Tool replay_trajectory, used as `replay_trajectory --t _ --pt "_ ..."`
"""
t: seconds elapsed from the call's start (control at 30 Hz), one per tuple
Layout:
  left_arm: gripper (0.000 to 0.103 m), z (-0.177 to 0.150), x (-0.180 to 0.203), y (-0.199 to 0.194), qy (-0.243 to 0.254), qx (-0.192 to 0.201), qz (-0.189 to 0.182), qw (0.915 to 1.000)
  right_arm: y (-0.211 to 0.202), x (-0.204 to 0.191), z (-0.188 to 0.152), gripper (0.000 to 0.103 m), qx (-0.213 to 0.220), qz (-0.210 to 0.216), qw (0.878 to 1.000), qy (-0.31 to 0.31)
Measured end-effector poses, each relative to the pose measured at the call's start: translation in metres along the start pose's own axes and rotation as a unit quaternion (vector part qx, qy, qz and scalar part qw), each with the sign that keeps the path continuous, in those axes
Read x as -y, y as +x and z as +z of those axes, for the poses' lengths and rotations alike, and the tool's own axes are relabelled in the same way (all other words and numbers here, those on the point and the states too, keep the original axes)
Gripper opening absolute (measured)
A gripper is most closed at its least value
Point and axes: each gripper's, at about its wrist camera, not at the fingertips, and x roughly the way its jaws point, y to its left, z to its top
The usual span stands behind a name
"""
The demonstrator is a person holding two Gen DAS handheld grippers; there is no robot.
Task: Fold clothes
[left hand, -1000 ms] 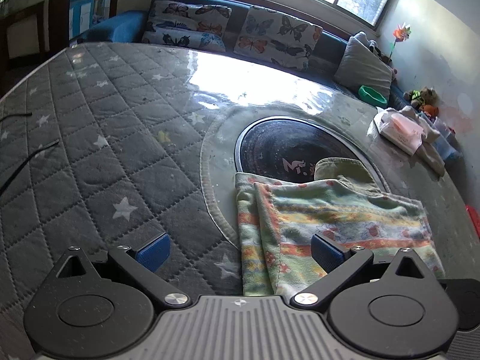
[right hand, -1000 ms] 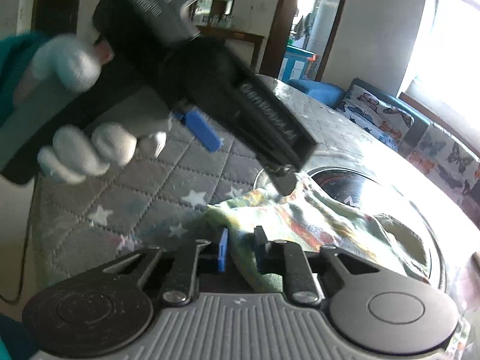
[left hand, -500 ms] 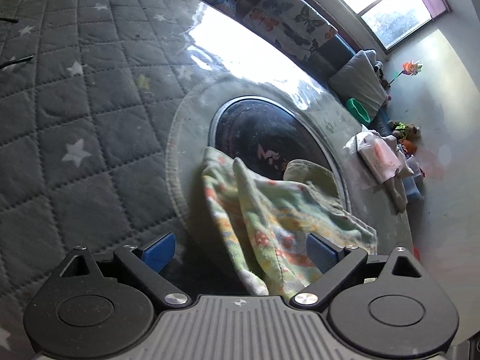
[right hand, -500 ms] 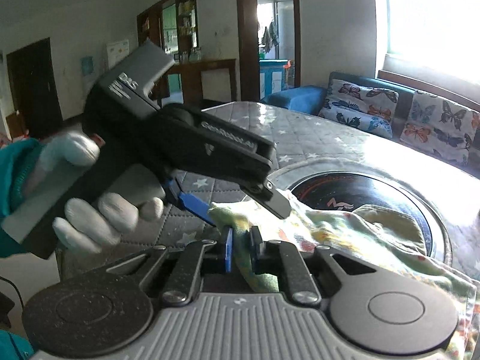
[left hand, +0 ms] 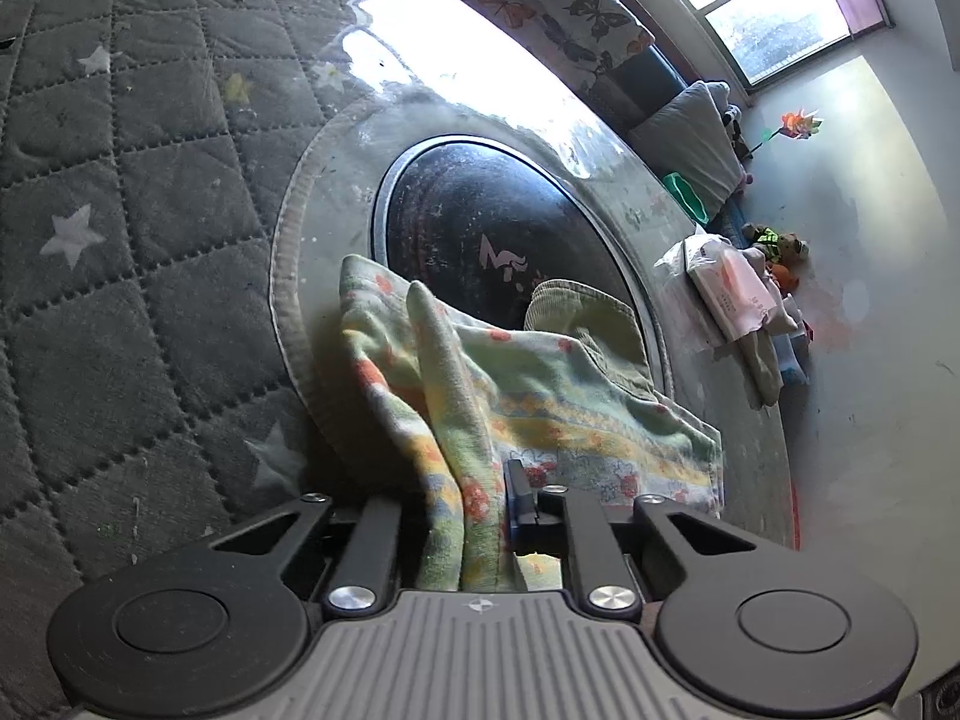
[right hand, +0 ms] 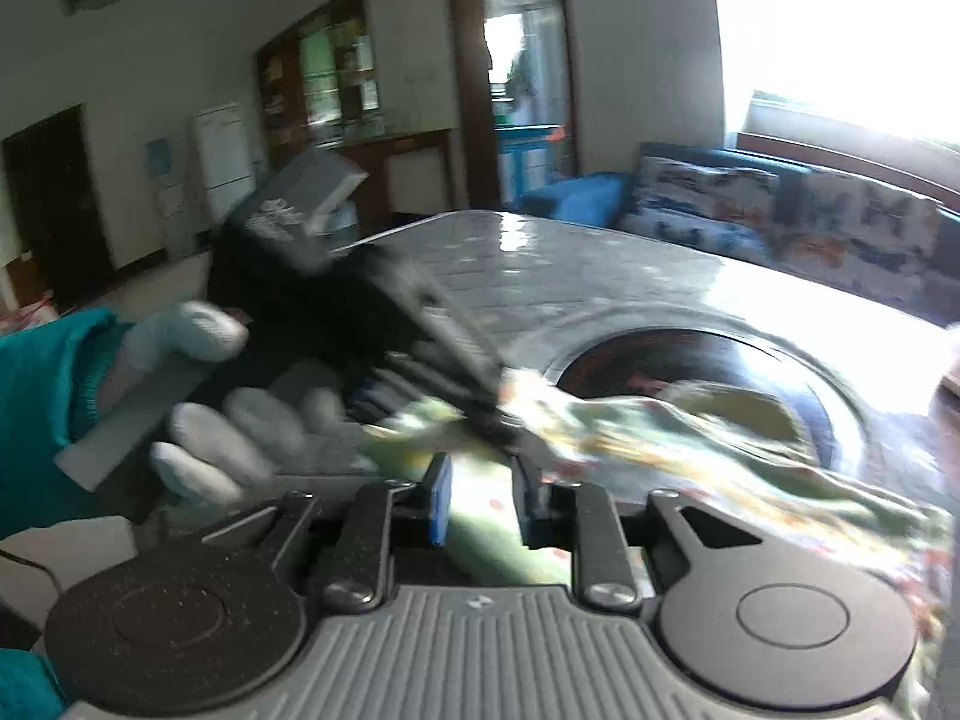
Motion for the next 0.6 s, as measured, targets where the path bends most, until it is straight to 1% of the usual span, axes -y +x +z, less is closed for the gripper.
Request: replay_trajectory --t 0.1,0.17,0.2,0.23,0.37,0.47,0.53,0.6 --pt "0.016 -0.001 0.002 0.000 0.006 0.002 0.004 1.0000 -0.011 0.028 -0.007 0.038 -0.002 -0.048 0.998 0.028" --pt "0.016 -0.001 0.003 0.001 0.008 0.003 0.006 0.9999 -0.018 0.049 -0.011 0.041 -0.003 -0.088 0.995 0.040" --pt "0.015 -0.001 0.004 0.001 0.009 0.003 0.007 0.9999 -0.022 0.061 -0.014 0.048 -0.005 -0.111 0.993 0.047" --pt "0.015 -0.002 0.005 0.001 0.011 0.004 0.009 0.9999 -0.024 0.073 -0.016 0.051 -0.006 -0.133 0.989 0.057" --pt "0.016 -0.003 0.009 0.002 0.024 0.009 0.019 0.9995 -0.029 0.123 -0.028 0.052 -0.010 -0.197 0.974 0.107" --pt "0.016 -0.004 0.012 0.002 0.031 0.011 0.026 0.9991 -0.027 0.151 -0.037 0.055 -0.012 -0.213 0.966 0.147" --pt "0.016 -0.004 0.014 0.003 0.034 0.012 0.031 0.9989 -0.024 0.163 -0.042 0.058 -0.012 -0.214 0.962 0.169" --pt "0.016 -0.005 0.016 0.003 0.038 0.013 0.036 0.9985 -0.023 0.172 -0.046 0.058 -0.015 -0.211 0.959 0.187"
